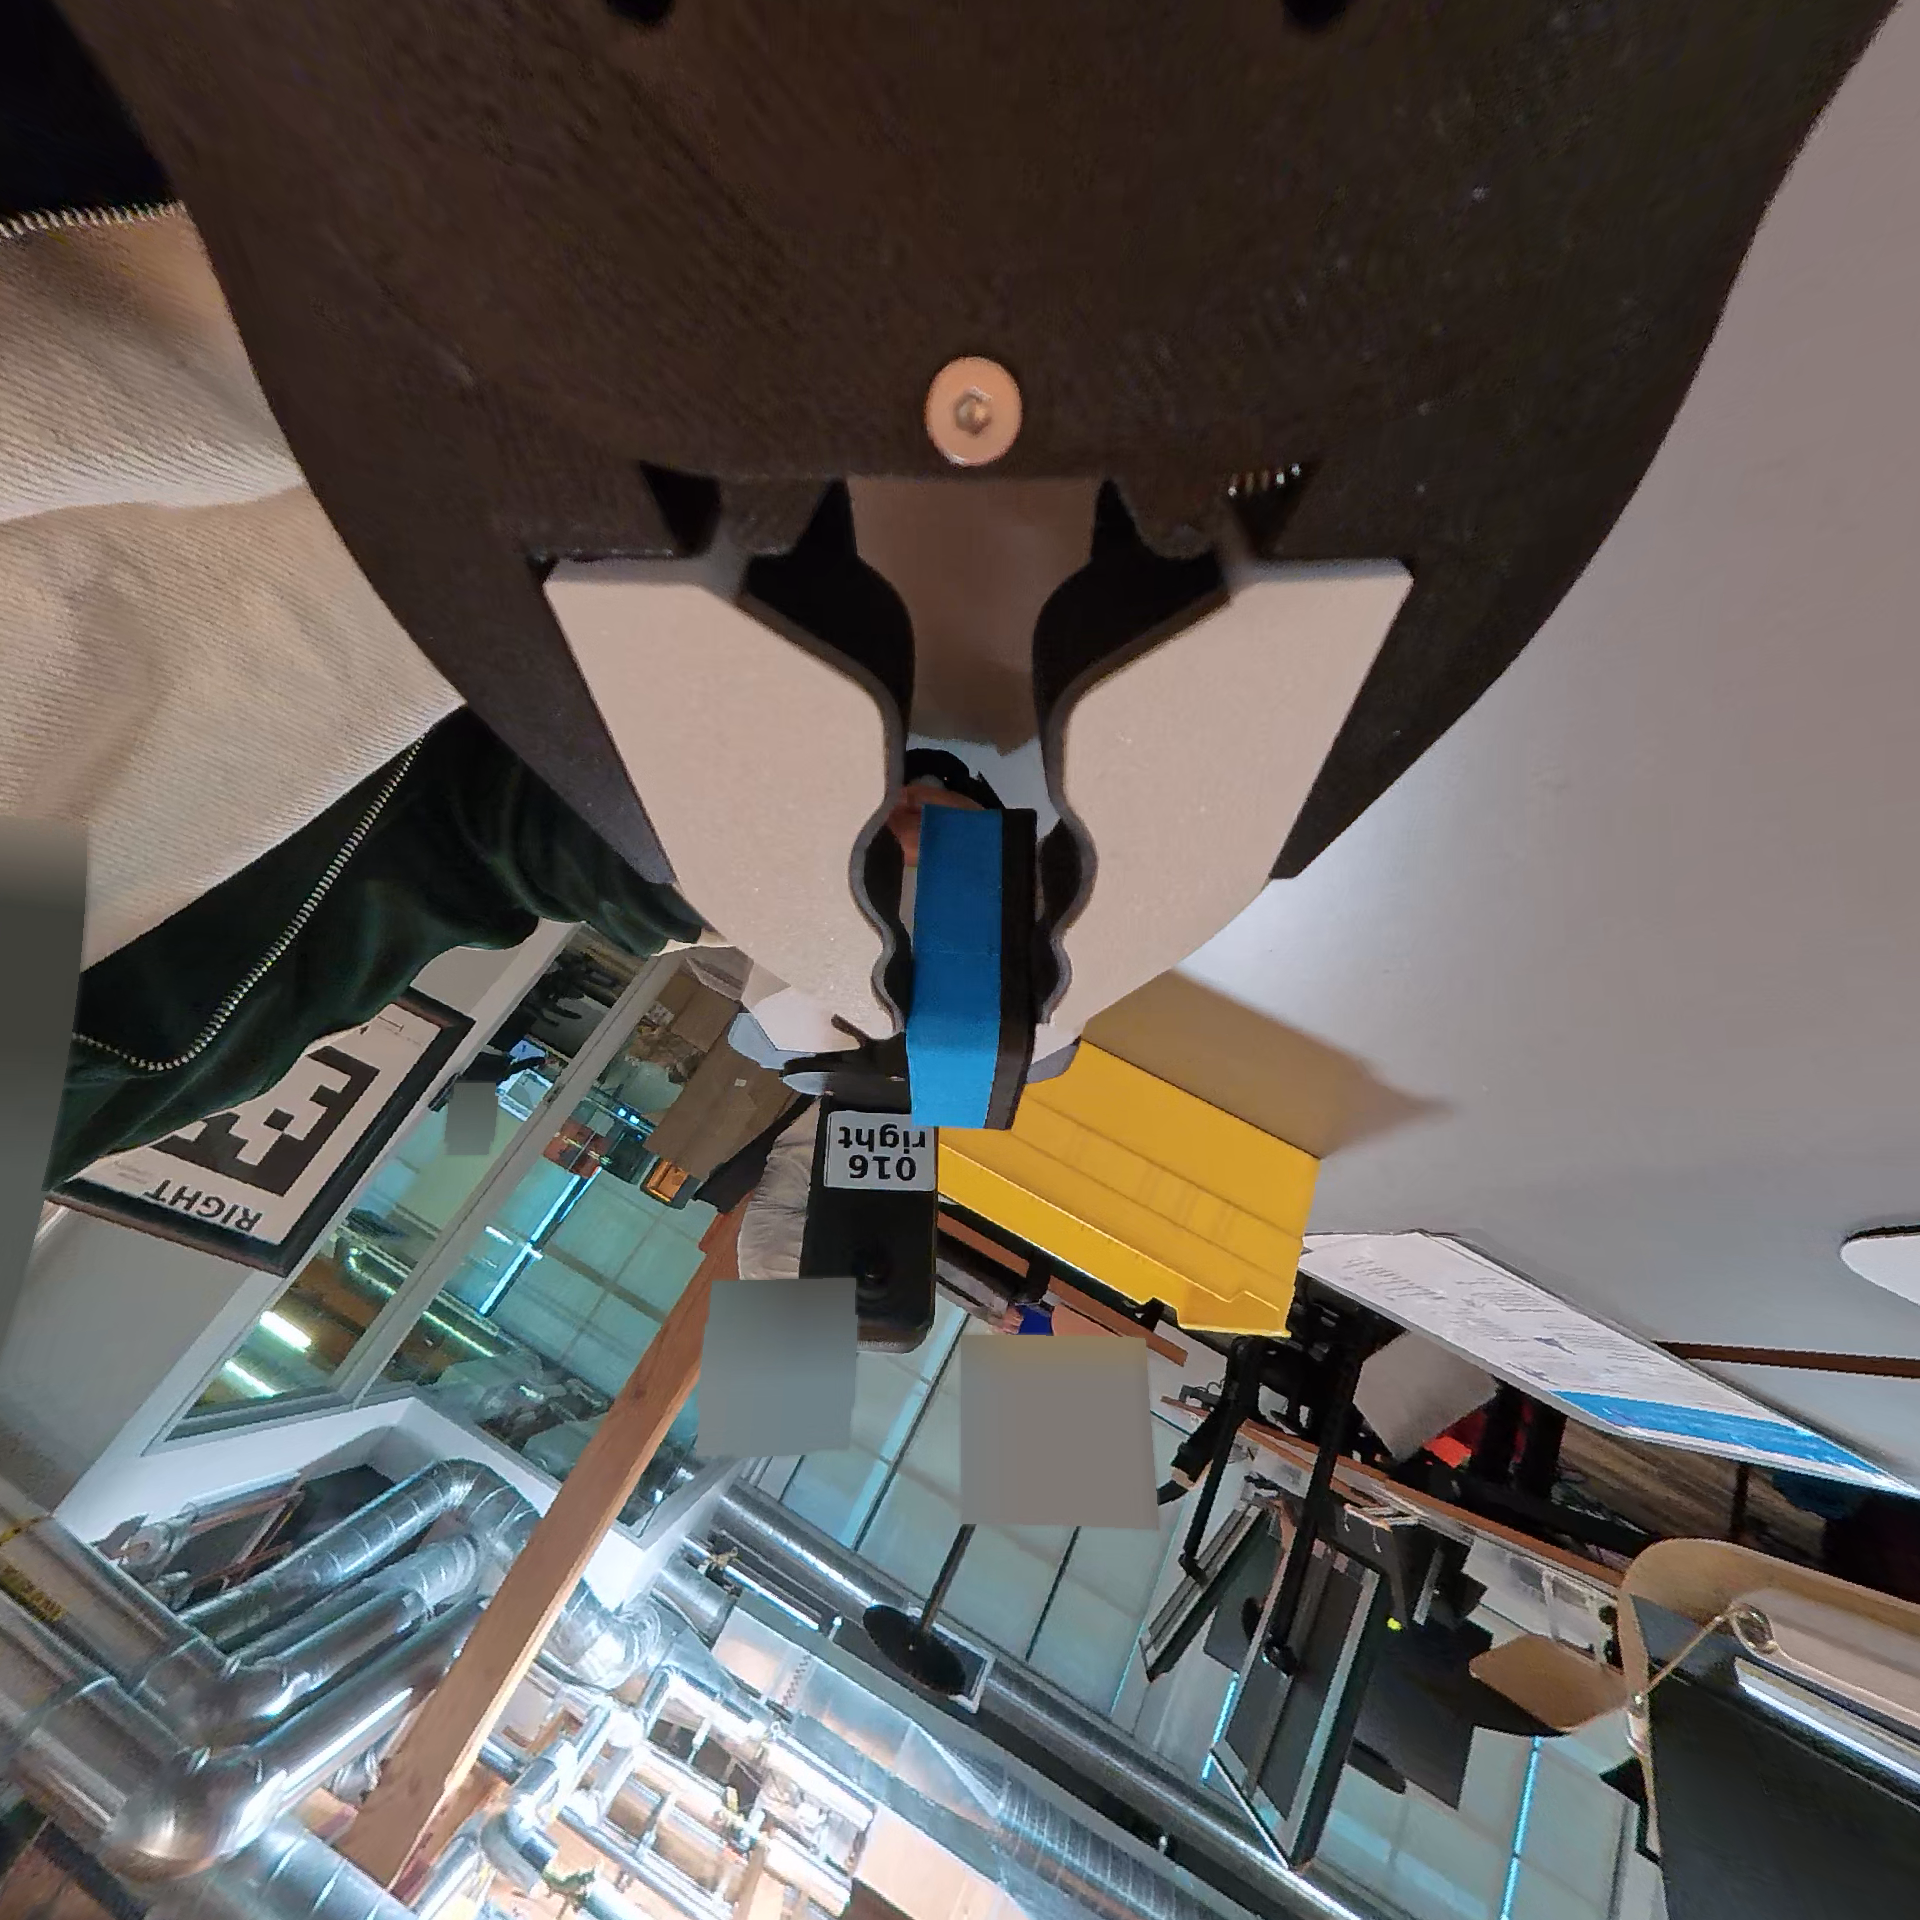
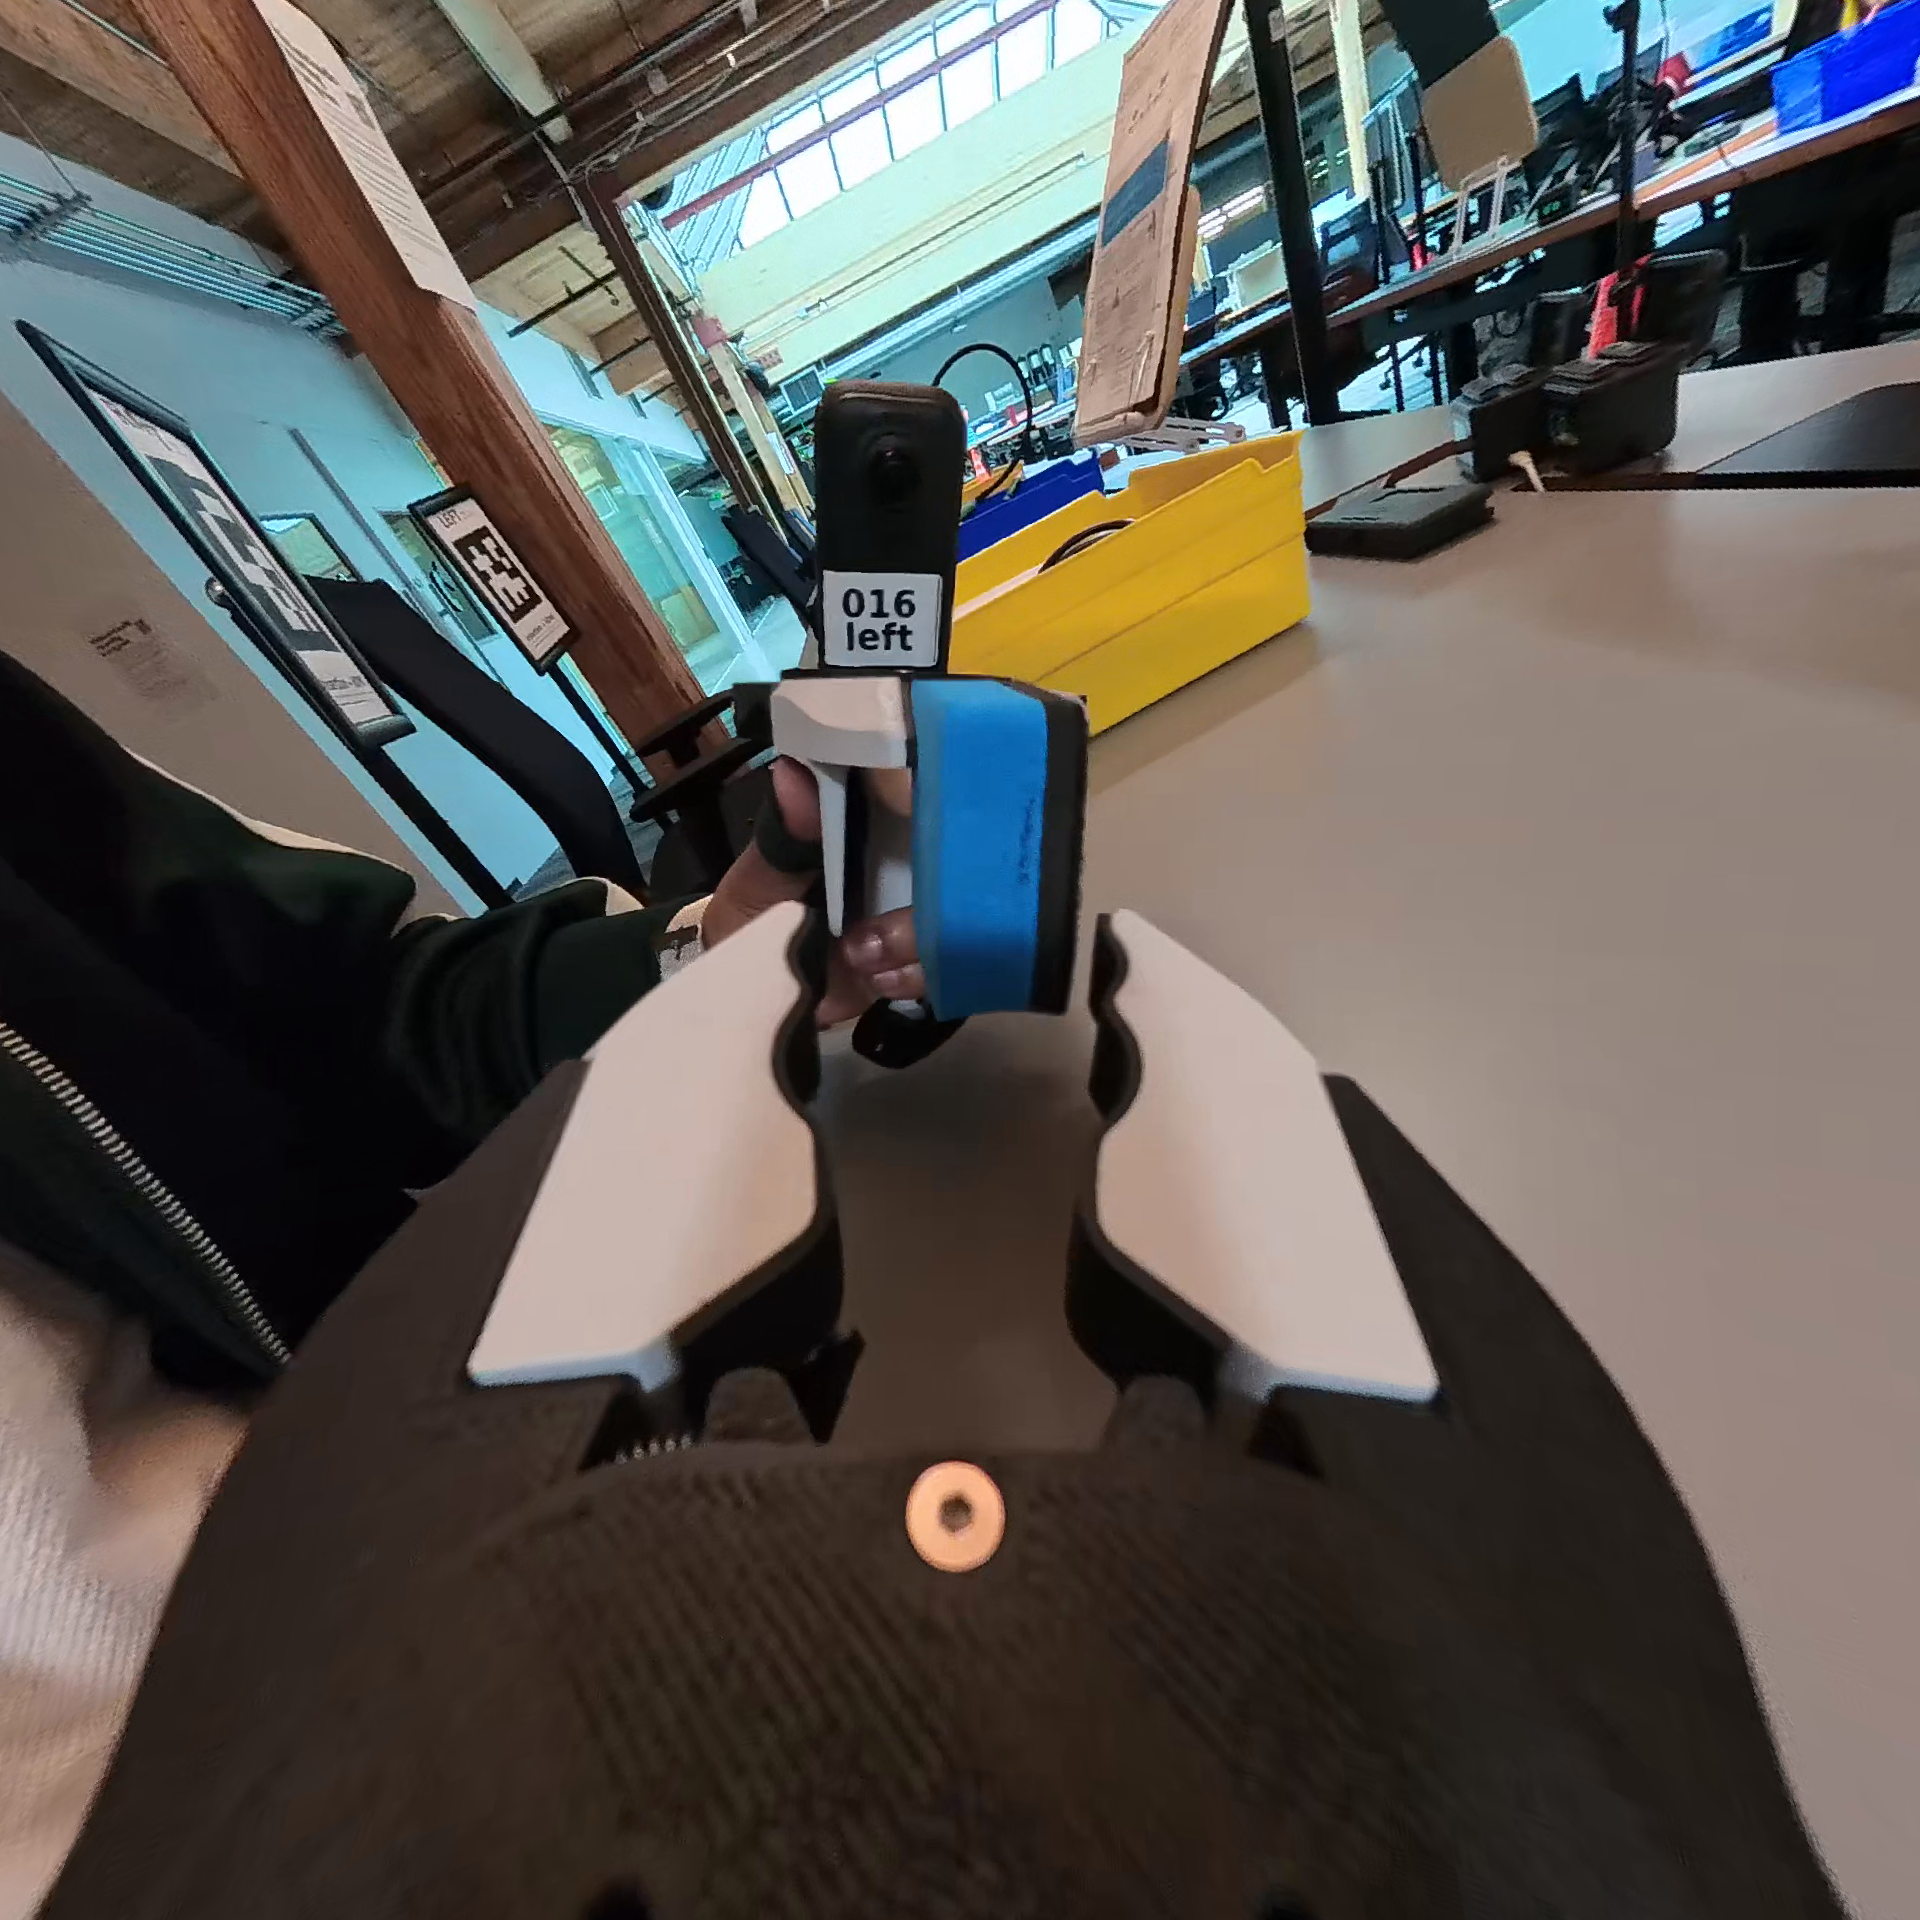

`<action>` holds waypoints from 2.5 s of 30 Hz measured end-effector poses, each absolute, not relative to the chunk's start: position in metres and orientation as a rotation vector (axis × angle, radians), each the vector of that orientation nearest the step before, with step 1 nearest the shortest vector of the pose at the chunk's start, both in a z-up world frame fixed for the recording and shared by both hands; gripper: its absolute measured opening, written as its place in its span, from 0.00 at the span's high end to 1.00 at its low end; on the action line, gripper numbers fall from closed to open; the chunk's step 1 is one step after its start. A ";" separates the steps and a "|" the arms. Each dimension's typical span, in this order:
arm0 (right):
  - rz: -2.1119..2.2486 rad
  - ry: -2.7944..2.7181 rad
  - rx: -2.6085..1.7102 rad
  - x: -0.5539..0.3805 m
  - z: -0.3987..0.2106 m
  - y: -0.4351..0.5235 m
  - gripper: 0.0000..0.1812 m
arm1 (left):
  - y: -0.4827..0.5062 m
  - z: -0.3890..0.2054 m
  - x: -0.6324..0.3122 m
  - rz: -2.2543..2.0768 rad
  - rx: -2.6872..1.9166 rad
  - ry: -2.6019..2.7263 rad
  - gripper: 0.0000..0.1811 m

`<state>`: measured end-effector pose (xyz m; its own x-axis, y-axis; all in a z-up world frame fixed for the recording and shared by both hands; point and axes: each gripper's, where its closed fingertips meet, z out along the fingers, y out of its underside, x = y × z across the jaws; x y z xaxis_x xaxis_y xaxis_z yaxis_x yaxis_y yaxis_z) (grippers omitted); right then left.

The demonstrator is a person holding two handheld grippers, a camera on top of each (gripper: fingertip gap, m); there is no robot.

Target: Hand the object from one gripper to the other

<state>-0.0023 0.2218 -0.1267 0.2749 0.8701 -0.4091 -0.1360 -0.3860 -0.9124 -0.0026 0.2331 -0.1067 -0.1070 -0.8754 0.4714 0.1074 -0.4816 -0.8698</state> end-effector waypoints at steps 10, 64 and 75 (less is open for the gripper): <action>1.288 -0.696 -1.580 0.001 -0.127 0.222 0.87 | 0.230 -0.104 -0.001 -1.722 -1.387 0.887 0.87; 0.137 -0.670 -1.704 0.057 -0.150 0.279 0.45 | 0.265 -0.138 -0.002 -0.990 -1.440 1.030 0.66; 1.658 -0.220 -1.611 0.031 -0.120 0.246 0.70 | 0.237 -0.133 0.013 -0.716 -1.118 1.296 0.66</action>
<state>0.0314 0.2456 -0.1197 0.1271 0.6325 -0.7641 -0.4113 -0.6674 -0.6208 0.0132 0.2375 -0.1328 0.1846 -0.9094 -0.3727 -0.1686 0.3443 -0.9236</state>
